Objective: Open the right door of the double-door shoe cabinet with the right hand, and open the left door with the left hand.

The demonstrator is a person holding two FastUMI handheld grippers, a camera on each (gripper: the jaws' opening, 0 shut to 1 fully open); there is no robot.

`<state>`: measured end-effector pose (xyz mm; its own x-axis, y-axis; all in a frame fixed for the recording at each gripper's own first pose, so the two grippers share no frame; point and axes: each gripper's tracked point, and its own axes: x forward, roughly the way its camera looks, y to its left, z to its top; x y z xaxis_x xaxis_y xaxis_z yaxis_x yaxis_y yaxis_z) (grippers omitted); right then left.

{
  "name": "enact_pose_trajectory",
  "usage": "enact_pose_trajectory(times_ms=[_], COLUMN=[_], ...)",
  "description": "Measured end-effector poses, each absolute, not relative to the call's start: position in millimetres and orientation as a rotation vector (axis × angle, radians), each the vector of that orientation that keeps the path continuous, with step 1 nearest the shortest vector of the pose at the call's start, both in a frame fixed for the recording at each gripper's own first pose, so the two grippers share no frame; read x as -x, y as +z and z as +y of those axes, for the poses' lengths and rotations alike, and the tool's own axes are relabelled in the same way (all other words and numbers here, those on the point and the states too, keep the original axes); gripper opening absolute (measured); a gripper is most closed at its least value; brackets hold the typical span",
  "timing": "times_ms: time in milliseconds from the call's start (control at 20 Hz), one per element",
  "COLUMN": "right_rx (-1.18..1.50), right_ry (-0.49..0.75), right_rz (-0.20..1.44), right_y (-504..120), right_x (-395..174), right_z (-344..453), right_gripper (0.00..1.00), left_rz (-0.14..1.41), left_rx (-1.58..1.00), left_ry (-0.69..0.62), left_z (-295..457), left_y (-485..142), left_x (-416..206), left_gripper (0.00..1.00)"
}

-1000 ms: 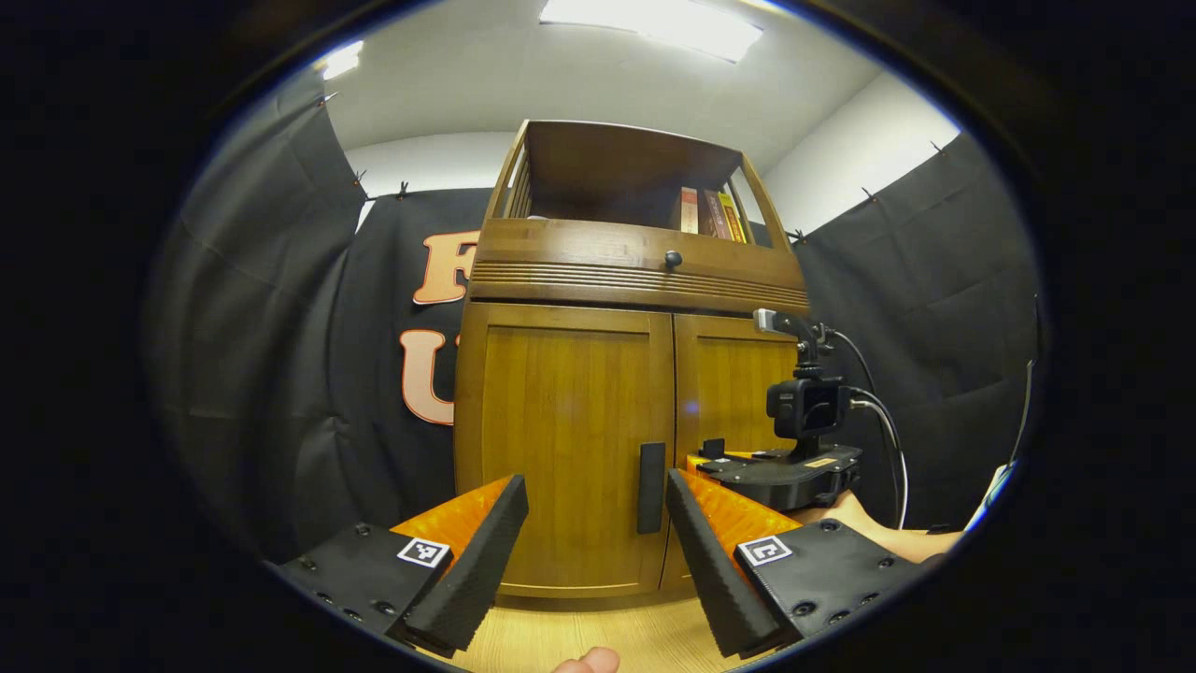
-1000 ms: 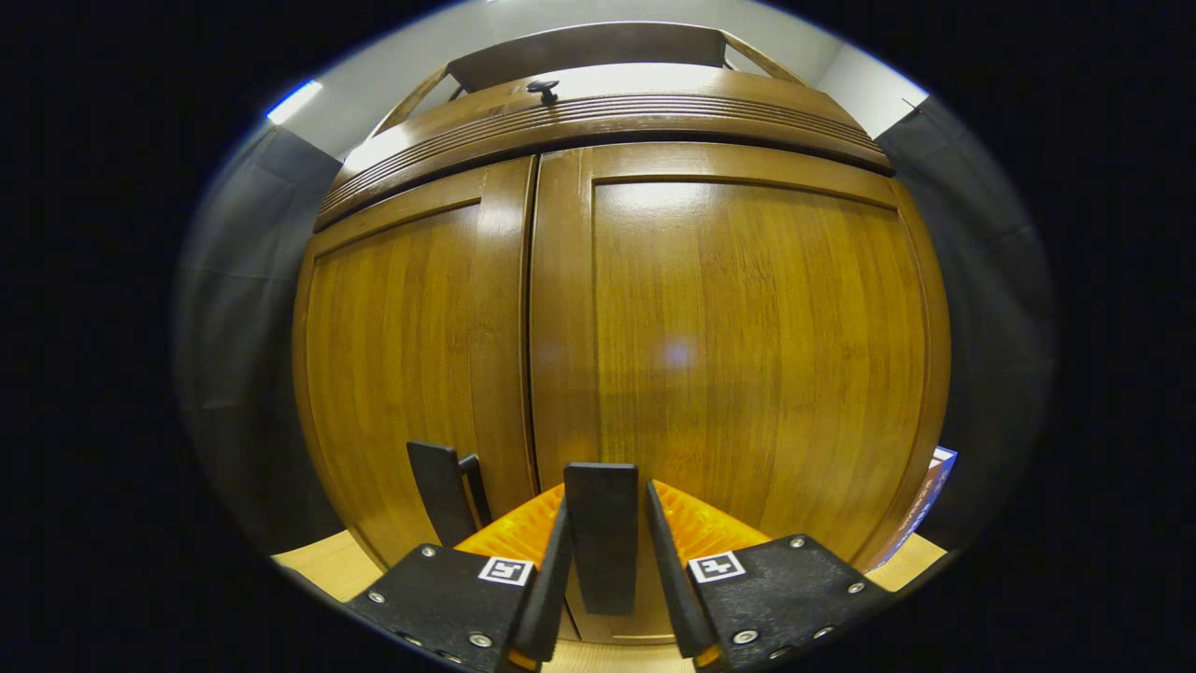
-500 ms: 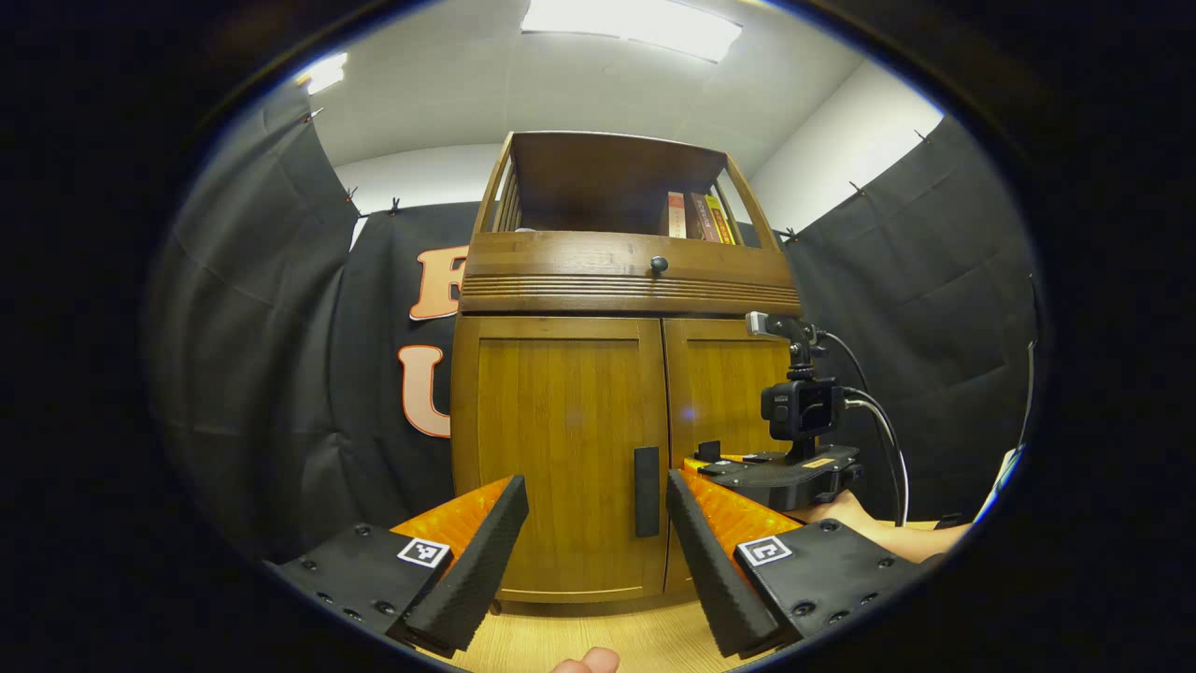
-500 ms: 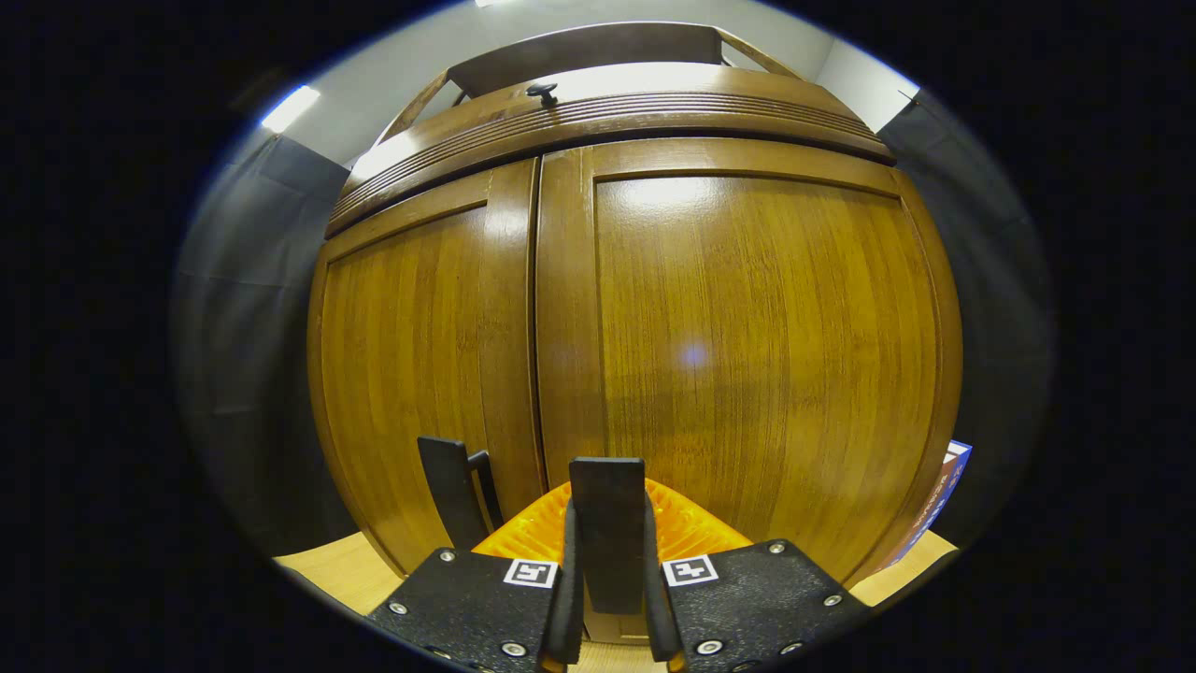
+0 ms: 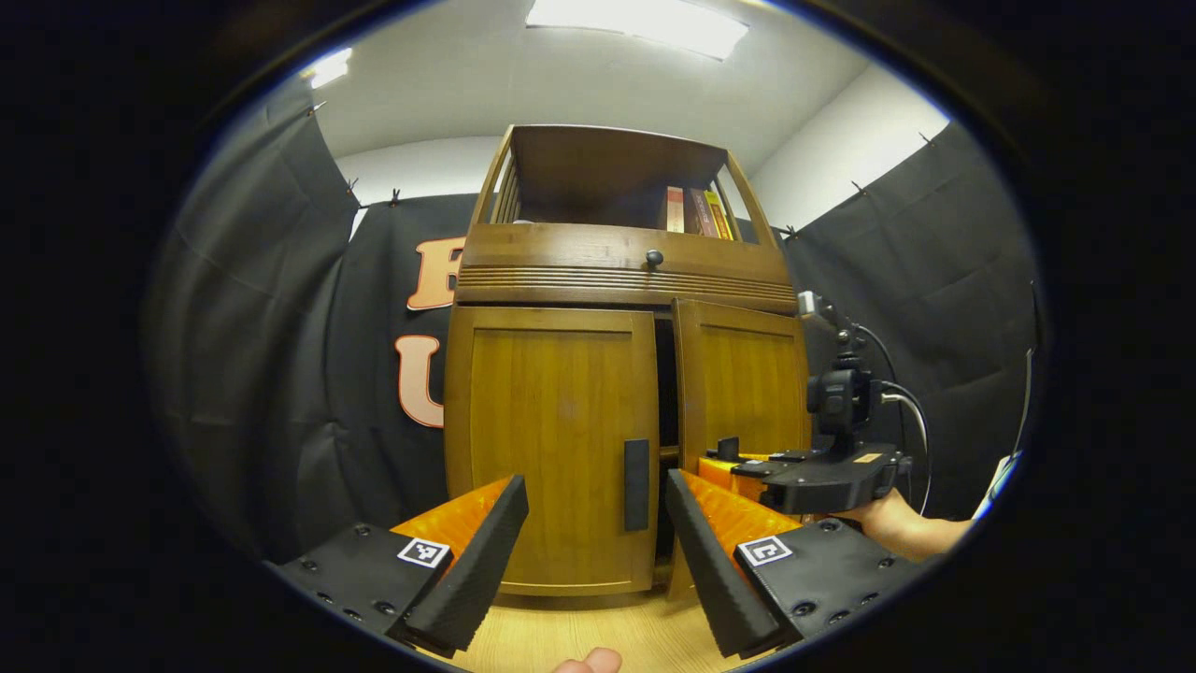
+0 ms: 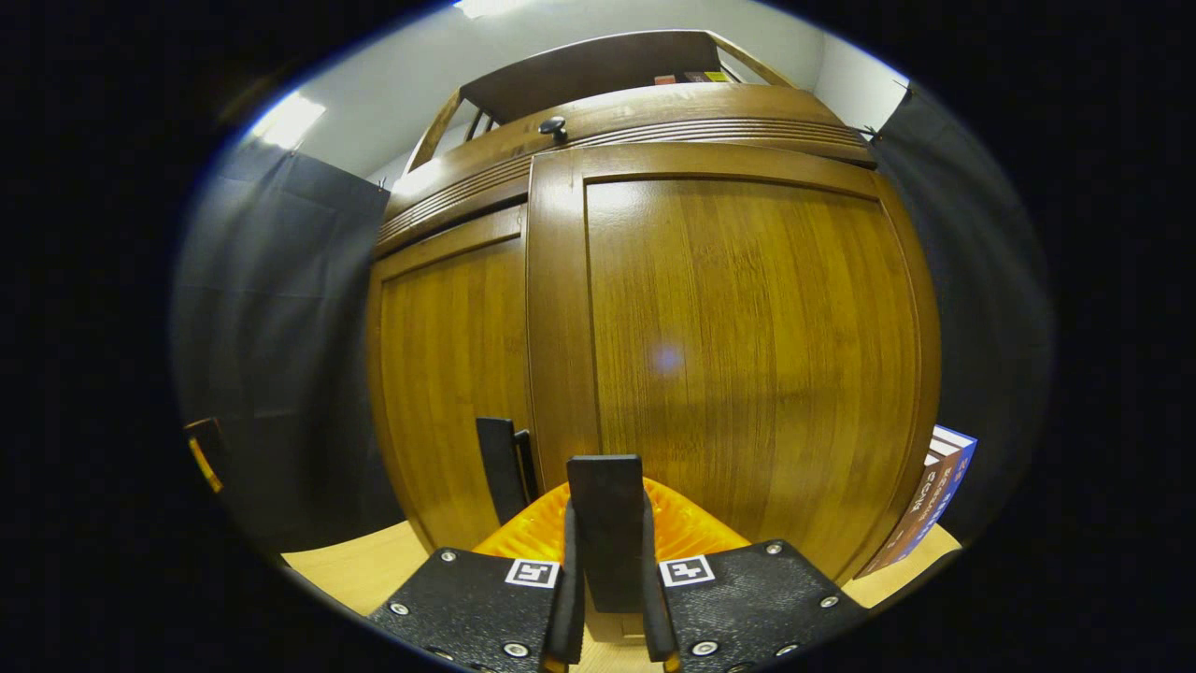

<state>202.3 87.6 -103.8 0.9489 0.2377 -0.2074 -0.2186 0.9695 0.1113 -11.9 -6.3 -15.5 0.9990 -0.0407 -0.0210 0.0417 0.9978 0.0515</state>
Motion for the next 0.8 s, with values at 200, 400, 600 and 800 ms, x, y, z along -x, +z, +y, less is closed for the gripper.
enact_pose_trajectory(times_ms=[200, 400, 600, 800], right_rx=[-0.115, -0.131, -0.117, -0.121], right_ry=[0.290, 0.315, 0.306, 0.297], right_rz=[0.237, 0.235, 0.229, 0.225], right_y=[-91, -83, -80, -73], right_x=[-192, -170, -141, -125], right_z=[89, 82, 57, 40], right_gripper=[0.25, 0.25, 0.25, 0.25], left_rz=[0.036, 0.041, 0.028, 0.028], left_rx=[-0.027, -0.027, -0.015, -0.015], left_ry=[-0.073, -0.068, -0.059, -0.067], left_z=[-8, -9, -17, -22], left_y=[-18, -19, -24, -28], left_x=[12, 13, 15, 17], left_gripper=[0.99, 0.96, 0.96, 0.96])
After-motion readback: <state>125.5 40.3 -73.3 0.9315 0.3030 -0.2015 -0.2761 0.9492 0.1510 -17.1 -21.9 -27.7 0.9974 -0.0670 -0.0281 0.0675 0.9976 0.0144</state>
